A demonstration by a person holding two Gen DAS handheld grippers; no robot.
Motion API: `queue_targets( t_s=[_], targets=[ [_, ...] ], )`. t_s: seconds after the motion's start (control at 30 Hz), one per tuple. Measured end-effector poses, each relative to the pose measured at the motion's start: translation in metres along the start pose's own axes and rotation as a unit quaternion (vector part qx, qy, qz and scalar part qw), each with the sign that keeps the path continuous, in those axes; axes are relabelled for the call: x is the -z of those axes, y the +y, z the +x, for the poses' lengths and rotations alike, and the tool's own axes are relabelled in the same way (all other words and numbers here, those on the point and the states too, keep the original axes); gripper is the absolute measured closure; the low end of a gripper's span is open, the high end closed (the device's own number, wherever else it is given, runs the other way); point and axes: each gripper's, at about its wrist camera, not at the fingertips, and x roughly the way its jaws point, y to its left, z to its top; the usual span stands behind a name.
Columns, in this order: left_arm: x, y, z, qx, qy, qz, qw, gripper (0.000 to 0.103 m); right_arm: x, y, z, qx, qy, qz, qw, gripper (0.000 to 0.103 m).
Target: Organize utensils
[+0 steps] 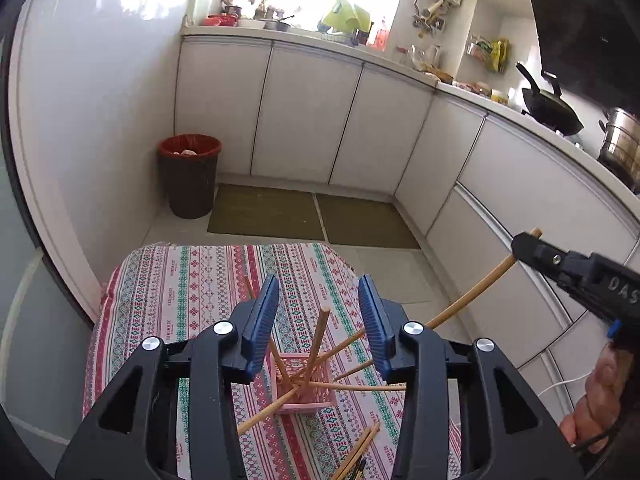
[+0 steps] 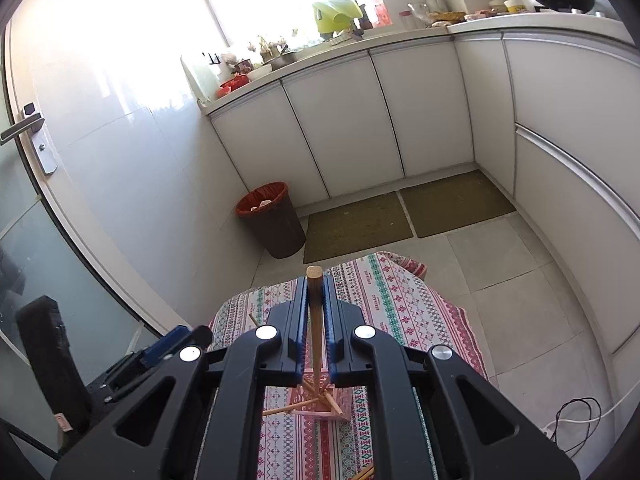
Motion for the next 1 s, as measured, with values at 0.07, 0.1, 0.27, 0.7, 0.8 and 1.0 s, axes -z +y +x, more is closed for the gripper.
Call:
queue_targets(
  t_s=[0.07, 0.1, 0.27, 0.7, 0.8, 1.0],
  targets=[
    [-0.005, 0.005, -0.012, -0.005, -0.016, -0.006, 0.9998, 0.054, 0.000, 0.001, 0.002, 0.002, -0.001, -0.001, 1.000, 0.095],
    [-0.008, 0.007, -0.017, -0.008, -0.022, -0.010, 0.9997, 0.050, 0.000, 0.002, 0.003, 0.003, -0.002, -0.002, 1.000, 0.095],
    [-0.012, 0.024, -0.032, -0.008, -0.041, -0.035, 0.9985, 0.045, 0.001, 0.009, 0.008, 0.009, -0.001, -0.012, 1.000, 0.095],
    [0.003, 0.046, -0.021, -0.008, -0.013, -0.051, 0.9986, 0.044, 0.019, 0.018, 0.054, 0.015, 0.024, -0.021, 0.999, 0.090],
    [0.004, 0.048, -0.025, -0.006, -0.016, -0.054, 0.9984, 0.044, 0.020, 0.016, 0.057, 0.009, 0.029, -0.016, 0.999, 0.081],
    [0.008, 0.046, -0.040, 0.000, -0.020, -0.057, 0.9982, 0.043, 0.020, 0.022, 0.032, 0.026, 0.014, -0.033, 0.999, 0.081]
  ],
)
